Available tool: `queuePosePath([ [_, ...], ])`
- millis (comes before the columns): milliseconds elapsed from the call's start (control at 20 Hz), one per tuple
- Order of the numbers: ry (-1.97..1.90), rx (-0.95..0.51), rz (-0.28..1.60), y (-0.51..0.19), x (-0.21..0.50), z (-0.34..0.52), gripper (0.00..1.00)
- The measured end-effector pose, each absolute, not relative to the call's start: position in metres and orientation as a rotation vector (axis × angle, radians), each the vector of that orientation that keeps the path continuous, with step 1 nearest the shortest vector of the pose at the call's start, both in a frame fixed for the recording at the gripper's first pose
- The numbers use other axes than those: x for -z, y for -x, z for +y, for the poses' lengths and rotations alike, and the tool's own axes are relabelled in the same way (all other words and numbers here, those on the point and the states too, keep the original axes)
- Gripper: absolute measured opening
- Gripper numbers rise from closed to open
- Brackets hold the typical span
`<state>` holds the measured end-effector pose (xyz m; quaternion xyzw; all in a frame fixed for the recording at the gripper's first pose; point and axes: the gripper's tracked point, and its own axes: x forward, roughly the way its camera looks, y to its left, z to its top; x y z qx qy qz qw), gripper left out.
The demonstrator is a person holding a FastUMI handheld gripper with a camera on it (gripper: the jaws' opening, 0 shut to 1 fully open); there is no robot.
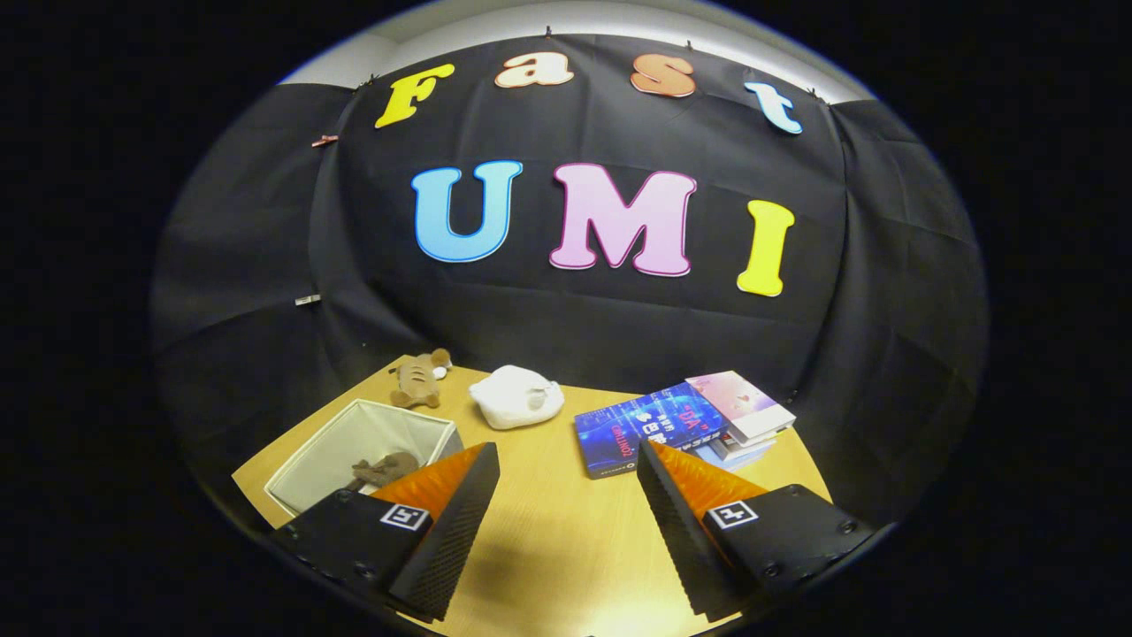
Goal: Open the storage box then place both shoes into the box .Put the left shoe in first, then the right shoe, with the right side of both shoes facing outward in a uniform manner.
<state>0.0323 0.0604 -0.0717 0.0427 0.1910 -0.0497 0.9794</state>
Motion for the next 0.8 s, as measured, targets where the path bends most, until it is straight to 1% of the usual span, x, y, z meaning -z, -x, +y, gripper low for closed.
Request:
queuePosePath([
  [400,-0.064,0.169,0.284,-0.005,0.045,0.005,0.98],
  [800,-0.084,0.206,0.275,0.006,0.045,-0.016,0.98],
])
